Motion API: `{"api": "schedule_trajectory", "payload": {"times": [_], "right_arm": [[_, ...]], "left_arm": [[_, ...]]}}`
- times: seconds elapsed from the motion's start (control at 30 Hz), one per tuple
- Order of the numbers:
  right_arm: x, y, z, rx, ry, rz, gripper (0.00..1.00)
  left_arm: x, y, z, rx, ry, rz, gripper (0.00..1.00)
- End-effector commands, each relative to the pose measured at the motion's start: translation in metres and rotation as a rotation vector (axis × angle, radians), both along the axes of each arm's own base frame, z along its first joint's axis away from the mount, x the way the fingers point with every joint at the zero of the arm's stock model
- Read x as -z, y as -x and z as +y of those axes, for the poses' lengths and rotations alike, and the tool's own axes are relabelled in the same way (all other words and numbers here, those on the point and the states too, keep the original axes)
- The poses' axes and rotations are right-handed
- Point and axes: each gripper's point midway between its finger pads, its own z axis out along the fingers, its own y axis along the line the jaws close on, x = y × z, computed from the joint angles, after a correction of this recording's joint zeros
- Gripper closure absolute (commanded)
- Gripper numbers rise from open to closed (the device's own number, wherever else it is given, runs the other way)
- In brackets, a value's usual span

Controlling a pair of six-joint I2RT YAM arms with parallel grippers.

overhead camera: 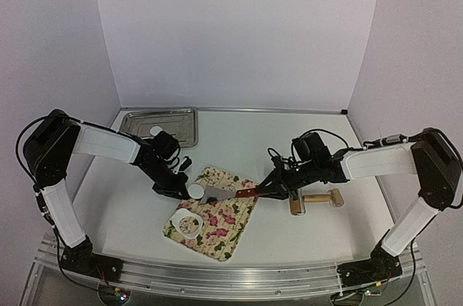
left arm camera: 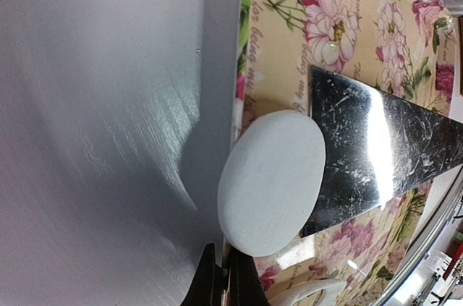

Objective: Roll out the dumpling wrappers from the dough

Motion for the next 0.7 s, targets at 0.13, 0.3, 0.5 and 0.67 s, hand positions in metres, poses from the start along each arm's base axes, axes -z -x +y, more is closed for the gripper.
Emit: {"api": "schedule_trajectory", "payload": {"times": [0.13,0.3,0.5,0.67], "right_arm": [[0.079,0.018,-0.049,0.092,0.287,0.109,1.00],[0.083,0.014,-0.049,0.099,0.248,0.092,1.00],[0.083,0.008,-0.041,0.094,0.169,0.079,1.00],[0.084,0.003,-0.039,0.109,0.090,0.076,1.00]], "left_arm": [[0.005,0.005,0.008,0.001,-0.040,0.024,1.00],[0.007,0.005,0.007,0.005,-0.040,0.027,1.00],[0.007,0.004,0.006,0.011,-0.040,0.027,1.00],[0.008,0.004,0.006,0.013,-0.042,0.029,1.00]]}}
